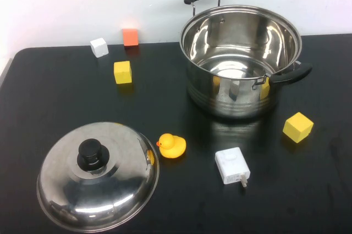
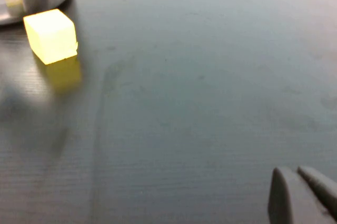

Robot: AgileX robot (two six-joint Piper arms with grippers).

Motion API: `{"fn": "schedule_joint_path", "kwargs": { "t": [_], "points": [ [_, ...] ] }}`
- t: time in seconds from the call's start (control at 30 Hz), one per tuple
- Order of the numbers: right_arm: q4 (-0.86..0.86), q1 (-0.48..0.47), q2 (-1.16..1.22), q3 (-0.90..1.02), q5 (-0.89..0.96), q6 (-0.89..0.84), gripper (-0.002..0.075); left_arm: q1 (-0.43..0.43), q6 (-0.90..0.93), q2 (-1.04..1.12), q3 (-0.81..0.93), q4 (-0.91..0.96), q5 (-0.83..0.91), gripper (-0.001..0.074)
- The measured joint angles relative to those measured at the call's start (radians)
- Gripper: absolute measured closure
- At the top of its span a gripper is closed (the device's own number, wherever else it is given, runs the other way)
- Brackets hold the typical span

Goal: Cover the pot

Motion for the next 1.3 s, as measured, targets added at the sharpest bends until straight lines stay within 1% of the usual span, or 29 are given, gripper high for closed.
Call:
{"fn": "schedule_joint_path", "kwargs": {
  "t": [1.17, 1.3],
  "points": [
    [0.0, 0.0, 0.0, 0.0, 0.0, 0.0, 0.0728, 0.0, 0.0, 0.0, 0.0, 0.0, 0.0, 0.0736],
    [0.0, 0.0, 0.0, 0.0, 0.0, 0.0, 0.0728, 0.0, 0.0, 0.0, 0.007, 0.0, -0.044, 0.0736]
  ]
}}
